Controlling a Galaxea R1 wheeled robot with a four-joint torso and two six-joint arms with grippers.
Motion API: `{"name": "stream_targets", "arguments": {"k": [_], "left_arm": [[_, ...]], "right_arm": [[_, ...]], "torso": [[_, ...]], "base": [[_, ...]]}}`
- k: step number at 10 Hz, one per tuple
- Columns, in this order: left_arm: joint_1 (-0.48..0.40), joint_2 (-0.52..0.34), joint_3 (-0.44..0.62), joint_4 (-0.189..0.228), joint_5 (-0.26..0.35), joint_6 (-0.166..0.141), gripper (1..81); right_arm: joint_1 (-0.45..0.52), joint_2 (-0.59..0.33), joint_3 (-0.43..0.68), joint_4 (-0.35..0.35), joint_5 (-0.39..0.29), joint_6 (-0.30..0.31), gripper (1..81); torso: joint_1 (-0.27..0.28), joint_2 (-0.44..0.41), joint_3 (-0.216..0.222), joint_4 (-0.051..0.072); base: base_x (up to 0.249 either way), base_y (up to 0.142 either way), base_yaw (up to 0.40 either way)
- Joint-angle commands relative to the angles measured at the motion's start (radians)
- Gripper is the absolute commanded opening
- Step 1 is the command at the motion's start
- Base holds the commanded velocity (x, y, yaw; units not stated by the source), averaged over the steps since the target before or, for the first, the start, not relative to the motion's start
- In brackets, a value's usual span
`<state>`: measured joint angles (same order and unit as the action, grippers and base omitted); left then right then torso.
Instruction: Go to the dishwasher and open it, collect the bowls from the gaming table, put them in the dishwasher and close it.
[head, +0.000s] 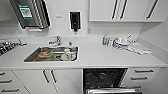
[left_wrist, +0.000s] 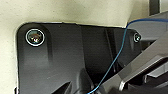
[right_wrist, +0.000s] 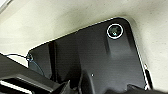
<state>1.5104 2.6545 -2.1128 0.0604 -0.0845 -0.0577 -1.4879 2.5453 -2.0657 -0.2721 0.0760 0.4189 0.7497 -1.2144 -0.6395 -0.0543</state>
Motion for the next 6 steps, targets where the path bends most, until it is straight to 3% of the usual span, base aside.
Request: {"name": "stream_targets", "arguments": {"k": [1,2,6], "left_arm": [[-0.02,-0.014,0.014,-0.005,0.088,-0.004,81.1],[-0.02,-0.011,0.011,-0.005,0.089,-0.004,81.1],[-0.02,0.0,-0.004,-0.007,0.094,-0.004,81.1]], "right_arm": [[0.022,0.009,-0.04,-0.059,-0.036,-0.006,81.1],[0.017,0.026,-0.061,-0.065,-0.036,-0.008,81.1],[0.013,0.11,-0.175,-0.07,-0.05,-0.003,81.1]], "torso": [[0.0,0.0,0.0,0.0],[-0.064,0.1,0.0,0.0],[-0.103,0.158,0.001,0.0]], "base": [[0.0,0.0,0.0],[0.0,0.0,0.0],[0.0,0.0,0.0]]}}
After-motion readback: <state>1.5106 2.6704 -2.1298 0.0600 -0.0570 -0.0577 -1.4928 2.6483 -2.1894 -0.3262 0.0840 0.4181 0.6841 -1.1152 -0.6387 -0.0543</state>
